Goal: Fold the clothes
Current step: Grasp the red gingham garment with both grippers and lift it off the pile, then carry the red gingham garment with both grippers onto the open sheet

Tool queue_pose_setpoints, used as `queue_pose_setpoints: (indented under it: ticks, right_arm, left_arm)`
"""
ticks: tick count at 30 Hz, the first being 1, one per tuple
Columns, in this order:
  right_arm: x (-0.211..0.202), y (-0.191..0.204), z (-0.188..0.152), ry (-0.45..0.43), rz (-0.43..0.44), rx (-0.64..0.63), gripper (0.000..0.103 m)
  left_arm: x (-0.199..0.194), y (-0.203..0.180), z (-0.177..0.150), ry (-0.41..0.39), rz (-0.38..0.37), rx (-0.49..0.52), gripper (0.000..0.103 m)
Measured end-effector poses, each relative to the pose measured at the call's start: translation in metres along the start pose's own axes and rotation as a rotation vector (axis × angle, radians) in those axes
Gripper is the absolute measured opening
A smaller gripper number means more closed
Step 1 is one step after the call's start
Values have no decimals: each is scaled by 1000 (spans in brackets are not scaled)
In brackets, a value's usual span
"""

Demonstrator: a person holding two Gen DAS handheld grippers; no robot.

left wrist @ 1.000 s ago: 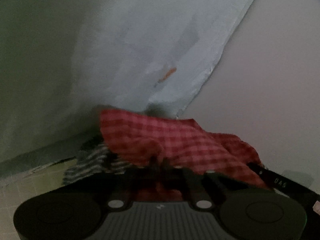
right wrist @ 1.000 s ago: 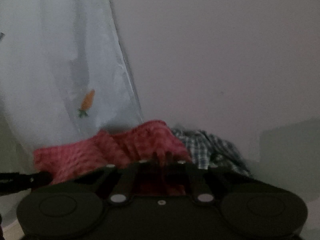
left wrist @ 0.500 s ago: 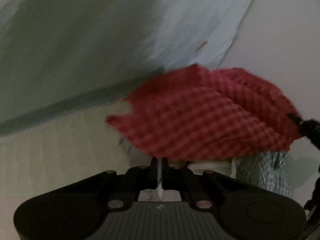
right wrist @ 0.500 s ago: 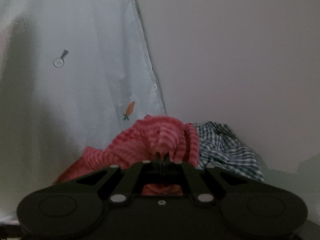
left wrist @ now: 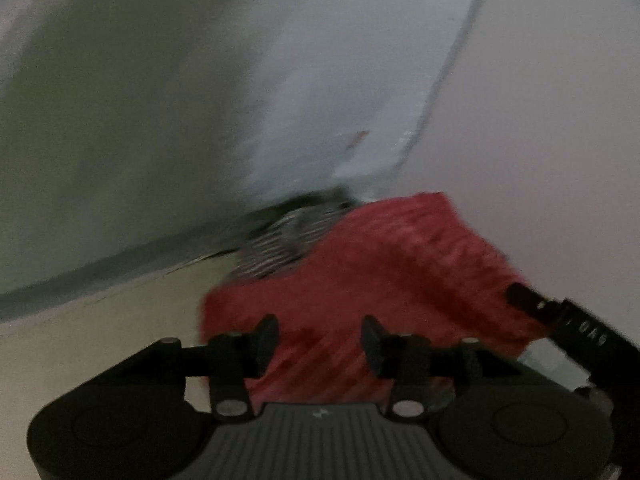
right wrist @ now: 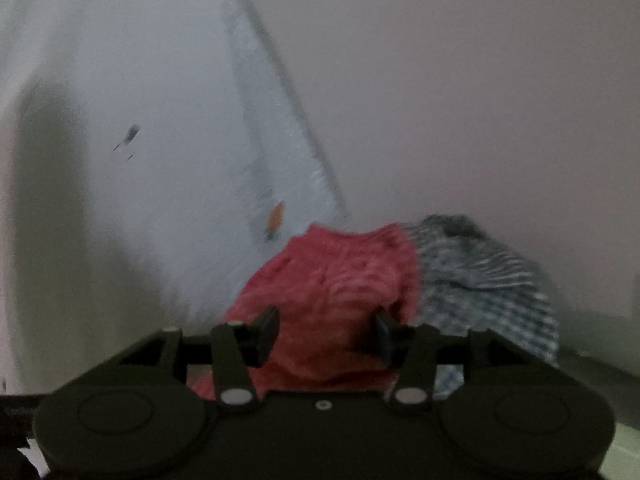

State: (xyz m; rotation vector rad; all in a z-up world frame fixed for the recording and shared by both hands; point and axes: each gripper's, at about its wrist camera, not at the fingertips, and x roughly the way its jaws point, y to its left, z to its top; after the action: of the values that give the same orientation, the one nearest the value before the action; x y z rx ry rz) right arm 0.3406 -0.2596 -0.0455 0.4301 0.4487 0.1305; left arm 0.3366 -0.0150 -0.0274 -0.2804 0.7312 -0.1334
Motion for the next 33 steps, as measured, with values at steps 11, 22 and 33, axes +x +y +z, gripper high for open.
queue_pose_setpoints:
  ticks: [11, 22, 33]
  right_arm:
    - [48, -88, 14, 3, -181, 97, 46]
    - [69, -109, 6, 24, -175, 109, 44]
    - [78, -86, 12, 24, -35, 130, 52]
  left_arm:
    - [77, -110, 15, 21, -284, 192, 72]
    - [146, -114, 3, 98, -196, 136, 20]
    - [146, -106, 5, 114, -186, 52, 13]
